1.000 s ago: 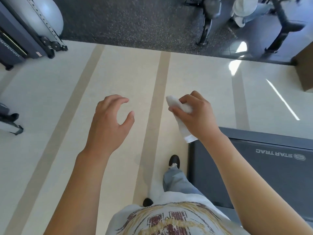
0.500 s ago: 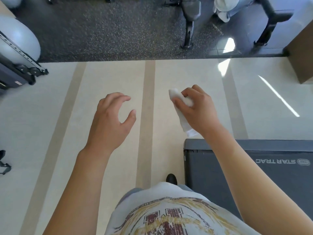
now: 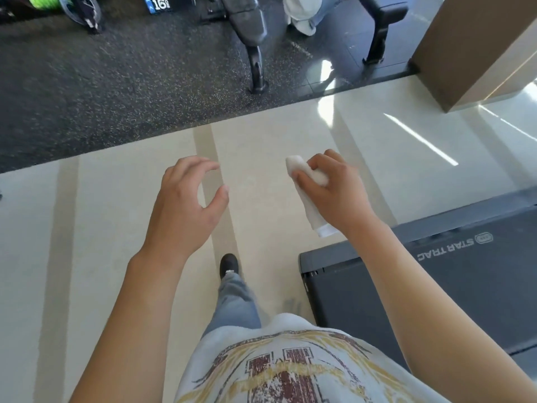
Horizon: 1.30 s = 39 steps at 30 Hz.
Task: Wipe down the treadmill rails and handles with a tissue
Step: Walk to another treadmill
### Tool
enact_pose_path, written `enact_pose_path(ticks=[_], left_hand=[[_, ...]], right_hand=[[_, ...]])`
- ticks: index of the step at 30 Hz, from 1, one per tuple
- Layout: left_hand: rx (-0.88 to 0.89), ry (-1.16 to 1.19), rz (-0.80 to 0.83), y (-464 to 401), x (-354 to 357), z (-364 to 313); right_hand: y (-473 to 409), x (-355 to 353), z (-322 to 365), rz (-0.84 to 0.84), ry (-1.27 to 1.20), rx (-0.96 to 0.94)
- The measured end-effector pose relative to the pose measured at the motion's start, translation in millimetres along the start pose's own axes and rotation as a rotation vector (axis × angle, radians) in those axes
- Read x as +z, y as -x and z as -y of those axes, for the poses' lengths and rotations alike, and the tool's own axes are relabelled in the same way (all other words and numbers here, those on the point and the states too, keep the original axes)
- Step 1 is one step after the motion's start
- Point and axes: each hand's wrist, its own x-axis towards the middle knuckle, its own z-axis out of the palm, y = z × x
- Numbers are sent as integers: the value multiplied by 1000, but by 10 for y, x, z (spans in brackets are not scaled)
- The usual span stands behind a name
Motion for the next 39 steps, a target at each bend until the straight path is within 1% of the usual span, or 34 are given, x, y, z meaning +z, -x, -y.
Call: enact_pose_path(ticks=[4,11,15,21,26,32,39], left_hand=[[96,23,53,-596,0,189],[253,58,90,-1679,-283,450],[304,52,139,-2163,-331,718],[379,82,221,-2647,-156,878],[448,129,314,-2969,134,611],[562,144,394,-3443,626,126],[631,135,425,-4035,1203,-633]], right_hand=[[-323,80,91,-85,32,46],[-1020,322,494,-199,51,124],[-1348,560,666,-222,38,161],[-1560,734,629,-257,55,262],[-1617,516,452,-337,69,345],[-1779,138,25,-405,62,423],[-2263,-507,-575,-448,36,465]])
